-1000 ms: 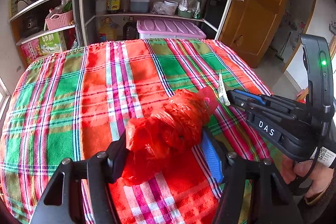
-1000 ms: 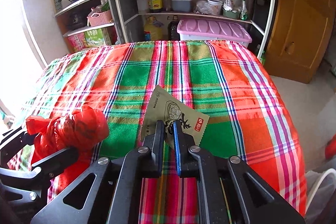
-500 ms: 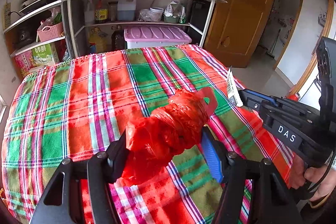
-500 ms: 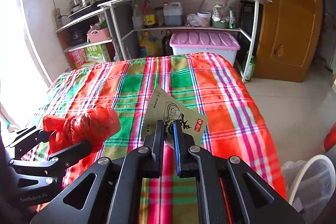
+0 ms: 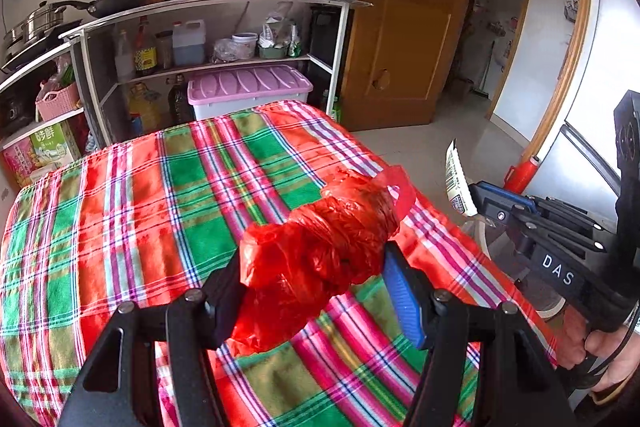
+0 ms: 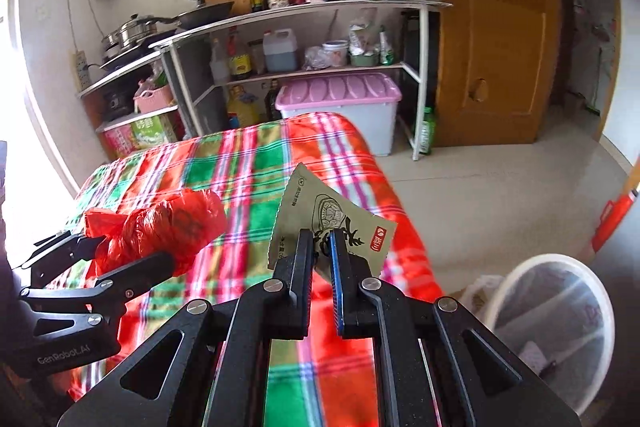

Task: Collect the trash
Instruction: 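Carry the red bag and beige packet in both tools over the bin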

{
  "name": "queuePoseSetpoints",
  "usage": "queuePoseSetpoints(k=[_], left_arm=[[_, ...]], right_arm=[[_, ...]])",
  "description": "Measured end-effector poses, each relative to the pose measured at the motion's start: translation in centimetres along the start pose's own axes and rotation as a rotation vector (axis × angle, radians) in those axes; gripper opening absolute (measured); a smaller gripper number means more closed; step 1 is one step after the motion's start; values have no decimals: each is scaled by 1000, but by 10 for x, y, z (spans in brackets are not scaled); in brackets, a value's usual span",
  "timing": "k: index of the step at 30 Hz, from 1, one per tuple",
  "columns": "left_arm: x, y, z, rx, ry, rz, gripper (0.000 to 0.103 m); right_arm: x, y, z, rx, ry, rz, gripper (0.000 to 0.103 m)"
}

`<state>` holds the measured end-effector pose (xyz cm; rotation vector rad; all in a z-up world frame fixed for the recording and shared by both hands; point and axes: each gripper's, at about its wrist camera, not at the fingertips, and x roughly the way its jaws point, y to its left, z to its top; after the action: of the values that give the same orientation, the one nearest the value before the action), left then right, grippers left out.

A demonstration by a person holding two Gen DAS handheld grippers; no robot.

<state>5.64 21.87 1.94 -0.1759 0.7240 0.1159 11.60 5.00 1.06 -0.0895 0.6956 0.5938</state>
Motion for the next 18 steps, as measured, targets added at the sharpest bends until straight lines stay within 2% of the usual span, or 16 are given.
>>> queuePoseSetpoints(k=[5,18], left_arm=[[3,-34,5,53,-9,-31,66],[24,-130,4,174,33,-156,66]], right_arm=[[-27,-36,-6,42,-23,-61,8],[-74,-122,-39,154,-41,-209,8]])
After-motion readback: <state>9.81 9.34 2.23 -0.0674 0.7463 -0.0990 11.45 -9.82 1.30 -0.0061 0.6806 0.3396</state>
